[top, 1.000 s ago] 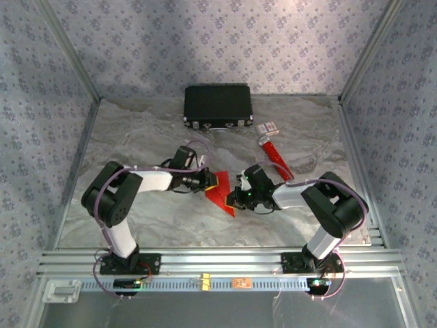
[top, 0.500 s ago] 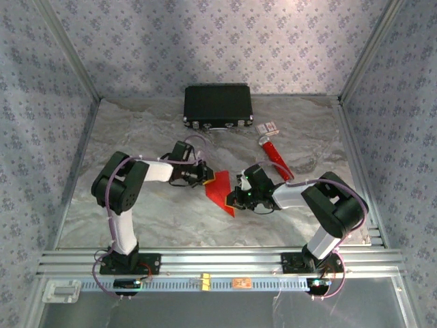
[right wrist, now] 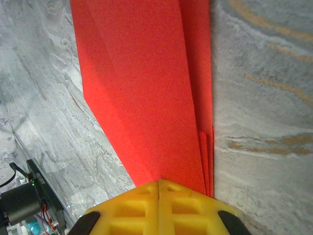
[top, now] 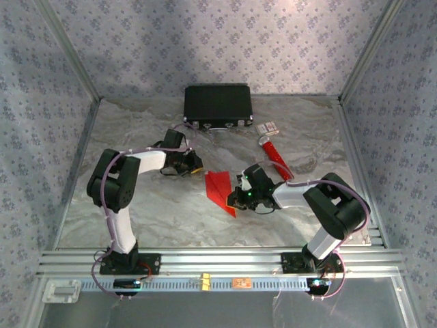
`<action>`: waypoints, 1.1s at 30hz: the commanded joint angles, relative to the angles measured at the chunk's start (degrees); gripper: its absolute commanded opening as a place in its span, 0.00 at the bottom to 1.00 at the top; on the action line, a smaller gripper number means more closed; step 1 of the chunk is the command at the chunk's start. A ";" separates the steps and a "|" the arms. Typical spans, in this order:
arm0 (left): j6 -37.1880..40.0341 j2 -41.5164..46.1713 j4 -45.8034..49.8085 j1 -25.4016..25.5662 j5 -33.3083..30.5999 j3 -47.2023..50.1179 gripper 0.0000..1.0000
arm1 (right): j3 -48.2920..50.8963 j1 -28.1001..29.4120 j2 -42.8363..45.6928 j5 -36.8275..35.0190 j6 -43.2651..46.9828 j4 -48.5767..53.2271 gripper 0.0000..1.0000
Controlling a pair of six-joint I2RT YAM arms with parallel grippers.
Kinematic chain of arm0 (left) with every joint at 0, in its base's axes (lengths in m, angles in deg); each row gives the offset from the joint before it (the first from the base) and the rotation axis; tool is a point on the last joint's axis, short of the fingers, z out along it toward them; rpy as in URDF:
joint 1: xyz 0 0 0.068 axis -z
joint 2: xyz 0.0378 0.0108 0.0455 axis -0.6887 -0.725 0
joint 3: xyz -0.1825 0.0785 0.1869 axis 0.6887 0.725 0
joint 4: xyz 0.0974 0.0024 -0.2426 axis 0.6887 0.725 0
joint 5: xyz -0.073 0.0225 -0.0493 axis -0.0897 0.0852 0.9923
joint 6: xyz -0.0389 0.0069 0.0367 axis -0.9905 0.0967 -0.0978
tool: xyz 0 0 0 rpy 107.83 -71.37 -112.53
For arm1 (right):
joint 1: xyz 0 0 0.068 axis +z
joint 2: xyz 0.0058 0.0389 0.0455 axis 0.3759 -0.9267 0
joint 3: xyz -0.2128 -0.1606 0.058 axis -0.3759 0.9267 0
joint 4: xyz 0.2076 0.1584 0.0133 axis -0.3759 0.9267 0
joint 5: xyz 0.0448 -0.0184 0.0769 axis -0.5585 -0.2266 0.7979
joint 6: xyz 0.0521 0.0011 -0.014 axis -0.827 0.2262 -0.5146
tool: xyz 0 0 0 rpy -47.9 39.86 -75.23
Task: Fold a paper plane with a square sheet of paper (pick it up from the middle)
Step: Fourth fold the wing at the center of the table.
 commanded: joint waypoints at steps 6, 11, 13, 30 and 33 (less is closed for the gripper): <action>-3.82 7.38 -8.12 6.97 4.46 6.38 0.12 | -0.12 0.12 -2.36 -4.12 2.02 10.10 0.00; -4.96 3.11 -11.06 11.82 5.18 6.67 0.12 | 0.36 0.07 -2.00 -3.84 1.81 9.37 0.00; -5.13 0.74 -11.30 12.48 5.26 6.24 0.11 | 0.31 0.00 -2.00 -3.13 1.80 8.80 0.00; -4.26 -2.75 -8.38 10.75 3.90 8.32 0.08 | -9.96 -0.45 -2.22 0.84 2.27 9.35 0.00; -4.33 -2.67 -8.20 10.81 3.73 8.32 0.08 | -9.67 0.13 -4.57 1.73 2.13 9.29 0.00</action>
